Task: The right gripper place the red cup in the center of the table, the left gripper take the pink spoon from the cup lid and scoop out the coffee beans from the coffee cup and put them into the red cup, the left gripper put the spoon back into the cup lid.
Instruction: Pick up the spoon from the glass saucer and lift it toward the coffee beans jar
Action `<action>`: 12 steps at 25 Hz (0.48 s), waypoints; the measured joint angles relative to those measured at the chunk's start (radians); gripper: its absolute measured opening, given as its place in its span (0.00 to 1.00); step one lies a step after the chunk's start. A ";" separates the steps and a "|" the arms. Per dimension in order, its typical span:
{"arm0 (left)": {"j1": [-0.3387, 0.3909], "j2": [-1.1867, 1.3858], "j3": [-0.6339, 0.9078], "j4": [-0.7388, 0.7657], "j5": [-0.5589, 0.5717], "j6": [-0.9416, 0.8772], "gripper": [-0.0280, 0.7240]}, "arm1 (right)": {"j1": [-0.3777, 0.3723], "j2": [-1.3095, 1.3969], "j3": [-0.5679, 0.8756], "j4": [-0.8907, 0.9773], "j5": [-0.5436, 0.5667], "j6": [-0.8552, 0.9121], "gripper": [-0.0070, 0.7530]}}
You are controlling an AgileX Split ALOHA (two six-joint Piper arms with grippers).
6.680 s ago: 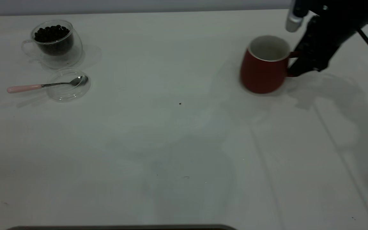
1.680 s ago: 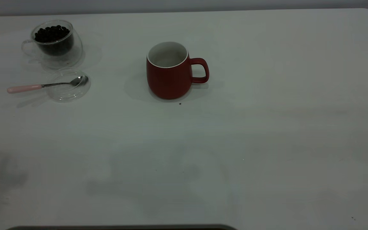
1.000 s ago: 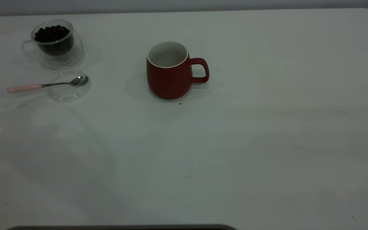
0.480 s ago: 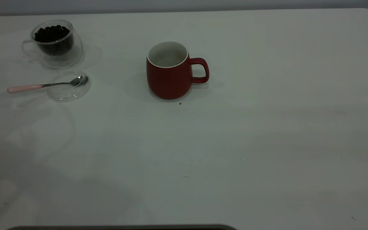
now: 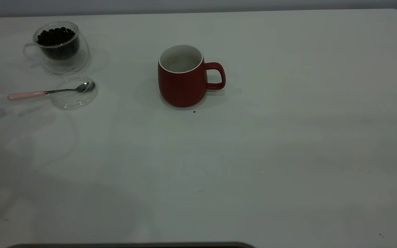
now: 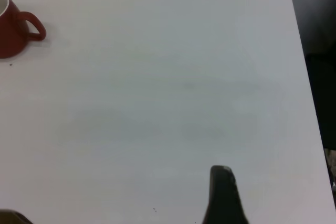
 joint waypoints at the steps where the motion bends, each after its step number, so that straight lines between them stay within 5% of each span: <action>1: 0.000 0.008 0.000 0.000 0.005 0.001 0.86 | 0.000 0.000 0.000 0.000 0.000 -0.006 0.74; 12: -0.046 0.092 0.000 -0.048 0.012 0.038 0.87 | 0.000 0.000 0.000 0.000 0.000 -0.006 0.74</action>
